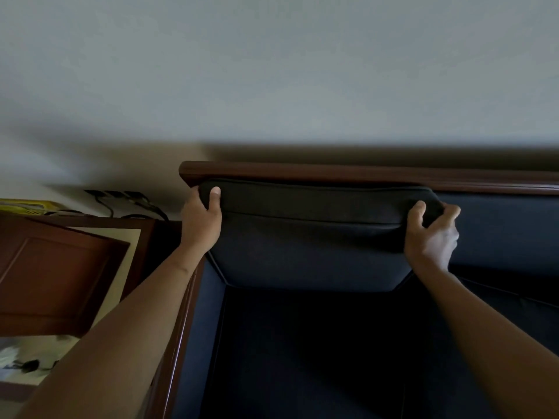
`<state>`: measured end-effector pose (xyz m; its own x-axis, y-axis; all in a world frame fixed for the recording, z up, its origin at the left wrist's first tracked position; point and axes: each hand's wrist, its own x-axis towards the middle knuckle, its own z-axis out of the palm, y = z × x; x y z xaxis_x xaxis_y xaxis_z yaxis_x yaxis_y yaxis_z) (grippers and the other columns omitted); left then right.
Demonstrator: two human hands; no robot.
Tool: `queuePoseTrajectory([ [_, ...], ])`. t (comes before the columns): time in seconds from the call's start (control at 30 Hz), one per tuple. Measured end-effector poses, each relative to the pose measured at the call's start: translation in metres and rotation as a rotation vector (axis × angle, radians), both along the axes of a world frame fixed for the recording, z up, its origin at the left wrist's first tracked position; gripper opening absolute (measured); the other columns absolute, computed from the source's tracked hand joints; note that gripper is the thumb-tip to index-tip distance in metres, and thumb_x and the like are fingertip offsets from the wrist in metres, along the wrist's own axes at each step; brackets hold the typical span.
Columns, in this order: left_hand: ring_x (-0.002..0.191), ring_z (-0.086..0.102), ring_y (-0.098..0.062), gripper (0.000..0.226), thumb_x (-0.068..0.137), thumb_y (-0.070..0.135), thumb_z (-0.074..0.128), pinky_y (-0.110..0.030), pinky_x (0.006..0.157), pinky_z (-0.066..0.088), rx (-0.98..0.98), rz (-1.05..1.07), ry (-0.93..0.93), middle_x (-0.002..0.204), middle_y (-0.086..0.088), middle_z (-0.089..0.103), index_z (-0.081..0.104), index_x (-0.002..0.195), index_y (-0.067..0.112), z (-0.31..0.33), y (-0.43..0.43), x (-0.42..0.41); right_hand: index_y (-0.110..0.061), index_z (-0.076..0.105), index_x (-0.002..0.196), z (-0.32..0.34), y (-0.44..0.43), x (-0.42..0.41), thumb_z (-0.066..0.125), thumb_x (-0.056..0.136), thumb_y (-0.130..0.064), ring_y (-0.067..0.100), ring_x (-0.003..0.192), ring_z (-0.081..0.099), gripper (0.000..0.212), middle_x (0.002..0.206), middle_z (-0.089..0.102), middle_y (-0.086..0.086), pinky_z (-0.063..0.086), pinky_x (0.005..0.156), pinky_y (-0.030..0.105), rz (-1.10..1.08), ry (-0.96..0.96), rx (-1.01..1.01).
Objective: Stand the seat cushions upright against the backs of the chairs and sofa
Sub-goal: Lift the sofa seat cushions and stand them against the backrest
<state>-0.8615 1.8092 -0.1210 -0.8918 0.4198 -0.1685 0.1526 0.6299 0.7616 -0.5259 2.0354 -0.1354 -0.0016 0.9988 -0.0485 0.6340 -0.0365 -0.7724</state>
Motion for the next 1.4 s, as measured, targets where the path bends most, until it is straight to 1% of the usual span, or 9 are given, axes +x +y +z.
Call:
queuePoseTrajectory([
  [0.13, 0.143, 0.043, -0.048, 0.059, 0.115, 0.043, 0.035, -0.055, 0.113, 0.039, -0.255, -0.048, 0.183, 0.157, -0.028, 0.041, 0.038, 0.161, 0.007, 0.016, 0.006, 0.027, -0.010, 0.038, 0.140, 0.018, -0.006, 0.020, 0.038, 0.104, -0.061, 0.044, 0.118, 0.057, 0.062, 0.142, 0.053, 0.020, 0.038, 0.086, 0.045, 0.073, -0.138, -0.119],
  [0.27, 0.161, 0.018, -0.045, 0.052, 0.111, 0.039, 0.048, -0.069, 0.125, 0.013, -0.319, -0.257, 0.403, 0.169, -0.023, 0.033, 0.050, 0.157, 0.013, 0.039, 0.020, 0.102, -0.021, 0.035, 0.156, 0.029, -0.023, 0.055, 0.028, 0.104, -0.066, 0.038, 0.135, 0.050, 0.069, 0.162, 0.037, 0.009, 0.042, 0.099, 0.050, 0.127, -0.170, -0.122],
  [0.47, 0.153, 0.038, -0.048, 0.047, 0.103, 0.034, 0.054, -0.067, 0.120, 0.035, -0.096, -0.538, 0.400, 0.159, -0.025, 0.049, 0.067, 0.141, 0.010, 0.028, 0.051, 0.253, -0.024, 0.043, 0.153, 0.024, -0.046, 0.147, 0.043, 0.104, -0.056, 0.028, 0.146, 0.041, 0.059, 0.163, 0.039, 0.001, 0.040, 0.111, 0.049, 0.119, -0.164, -0.113],
  [0.6, 0.126, 0.061, -0.041, 0.034, 0.097, 0.016, 0.070, -0.061, 0.097, 0.054, -0.051, -0.628, 0.357, 0.133, -0.019, 0.064, 0.071, 0.130, 0.007, -0.004, 0.077, 0.349, -0.023, 0.048, 0.151, 0.005, -0.038, 0.243, 0.049, 0.103, -0.050, 0.024, 0.148, 0.038, 0.055, 0.162, 0.041, -0.001, 0.040, 0.112, 0.049, 0.063, -0.213, -0.184],
  [0.67, 0.115, 0.063, -0.035, 0.032, 0.097, 0.015, 0.072, -0.054, 0.091, 0.057, -0.052, -0.643, 0.317, 0.125, -0.013, 0.064, 0.072, 0.128, 0.009, -0.020, 0.092, 0.394, -0.023, 0.047, 0.151, -0.010, -0.026, 0.297, 0.049, 0.103, -0.049, 0.025, 0.147, 0.039, 0.054, 0.162, 0.041, 0.000, 0.040, 0.111, 0.049, 0.025, -0.237, -0.227],
  [0.77, 0.120, 0.062, -0.029, 0.035, 0.099, 0.024, 0.070, -0.047, 0.095, 0.056, -0.127, -0.617, 0.218, 0.130, -0.008, 0.063, 0.070, 0.132, 0.013, -0.050, 0.114, 0.453, -0.022, 0.046, 0.152, -0.036, -0.001, 0.372, 0.048, 0.104, -0.049, 0.027, 0.147, 0.039, 0.055, 0.162, 0.040, 0.002, 0.042, 0.109, 0.051, 0.006, -0.275, -0.292],
  [1.03, 0.156, 0.029, -0.039, 0.083, 0.103, 0.059, 0.055, -0.057, 0.120, 0.038, -0.588, -0.455, -0.061, 0.173, -0.018, 0.022, 0.026, 0.168, 0.016, -0.139, 0.154, 0.524, -0.016, 0.032, 0.160, -0.117, 0.085, 0.507, 0.049, 0.103, -0.051, 0.035, 0.154, 0.025, 0.069, 0.169, 0.026, 0.011, 0.034, 0.117, 0.054, -0.002, -0.441, -0.388],
  [1.23, 0.152, 0.034, -0.044, 0.125, 0.079, 0.080, 0.073, -0.059, 0.113, 0.043, -0.615, -0.234, -0.121, 0.169, -0.021, 0.025, 0.019, 0.169, 0.012, -0.182, 0.185, 0.516, -0.014, 0.012, 0.164, -0.167, 0.127, 0.529, 0.047, 0.100, -0.063, 0.043, 0.146, 0.038, 0.088, 0.166, 0.028, 0.018, 0.042, 0.108, 0.059, -0.091, -0.356, -0.494],
  [1.4, 0.149, 0.043, -0.044, 0.141, 0.061, 0.086, 0.081, -0.054, 0.116, 0.042, -0.560, -0.099, -0.284, 0.169, -0.017, 0.037, 0.021, 0.168, 0.015, -0.205, 0.196, 0.494, -0.020, 0.023, 0.157, -0.186, 0.135, 0.529, 0.044, 0.090, -0.082, 0.052, 0.125, 0.056, 0.093, 0.143, 0.055, 0.027, 0.046, 0.101, 0.059, -0.163, -0.372, -0.519],
])
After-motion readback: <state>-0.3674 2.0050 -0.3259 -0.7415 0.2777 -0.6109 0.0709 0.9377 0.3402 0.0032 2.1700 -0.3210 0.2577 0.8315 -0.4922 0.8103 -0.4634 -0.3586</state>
